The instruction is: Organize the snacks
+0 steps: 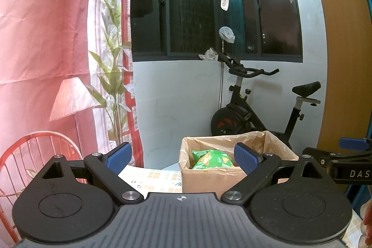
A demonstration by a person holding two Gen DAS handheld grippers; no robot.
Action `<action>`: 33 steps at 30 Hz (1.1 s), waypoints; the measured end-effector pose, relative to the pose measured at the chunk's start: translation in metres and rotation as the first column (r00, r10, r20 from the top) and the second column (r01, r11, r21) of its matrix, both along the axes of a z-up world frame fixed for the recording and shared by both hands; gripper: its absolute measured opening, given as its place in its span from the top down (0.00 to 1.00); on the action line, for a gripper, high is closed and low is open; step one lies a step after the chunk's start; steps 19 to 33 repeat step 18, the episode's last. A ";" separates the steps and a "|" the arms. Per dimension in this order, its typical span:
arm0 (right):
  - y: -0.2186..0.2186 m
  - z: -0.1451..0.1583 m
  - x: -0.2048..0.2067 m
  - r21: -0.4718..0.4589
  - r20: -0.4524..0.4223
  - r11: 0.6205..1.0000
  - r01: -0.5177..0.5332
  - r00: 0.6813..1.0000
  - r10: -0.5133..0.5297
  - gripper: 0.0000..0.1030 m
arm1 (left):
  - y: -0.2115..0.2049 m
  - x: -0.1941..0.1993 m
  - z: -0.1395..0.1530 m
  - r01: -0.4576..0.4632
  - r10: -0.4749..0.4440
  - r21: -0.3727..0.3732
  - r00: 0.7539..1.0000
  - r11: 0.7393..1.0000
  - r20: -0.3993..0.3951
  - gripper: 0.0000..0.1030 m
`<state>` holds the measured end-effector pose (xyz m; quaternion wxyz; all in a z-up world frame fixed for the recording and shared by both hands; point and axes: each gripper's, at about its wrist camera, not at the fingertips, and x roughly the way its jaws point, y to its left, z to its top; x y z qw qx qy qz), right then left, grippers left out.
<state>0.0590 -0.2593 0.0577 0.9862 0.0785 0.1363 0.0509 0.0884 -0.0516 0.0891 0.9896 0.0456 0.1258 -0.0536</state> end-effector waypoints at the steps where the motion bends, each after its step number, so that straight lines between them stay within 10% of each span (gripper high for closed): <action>1: 0.000 0.000 0.000 0.000 0.000 1.000 0.000 1.000 0.000 0.00 | 0.000 0.000 0.000 0.001 -0.001 0.000 1.000 1.000 0.000 0.07; 33: -0.001 0.000 0.000 0.001 -0.001 1.000 0.000 1.000 0.000 0.00 | 0.000 -0.001 0.002 0.003 -0.003 -0.007 1.000 1.000 0.007 0.07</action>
